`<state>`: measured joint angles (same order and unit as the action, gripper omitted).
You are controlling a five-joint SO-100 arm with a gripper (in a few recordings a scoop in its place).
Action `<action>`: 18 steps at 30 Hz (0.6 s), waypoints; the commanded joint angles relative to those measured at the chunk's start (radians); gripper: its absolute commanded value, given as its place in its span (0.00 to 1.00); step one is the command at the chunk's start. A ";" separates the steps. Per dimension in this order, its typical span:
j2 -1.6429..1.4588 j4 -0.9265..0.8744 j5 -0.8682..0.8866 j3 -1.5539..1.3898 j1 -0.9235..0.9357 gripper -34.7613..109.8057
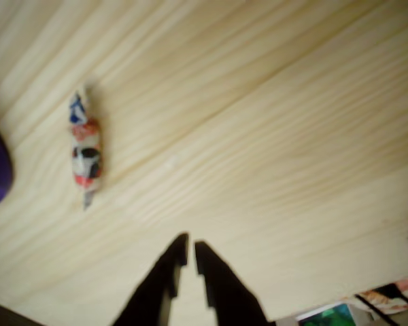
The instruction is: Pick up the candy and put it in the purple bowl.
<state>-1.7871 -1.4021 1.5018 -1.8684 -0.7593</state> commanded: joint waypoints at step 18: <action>0.259 0.080 0.160 0.334 -0.087 0.26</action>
<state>-1.4956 -1.3177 1.5294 -1.6168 -0.8345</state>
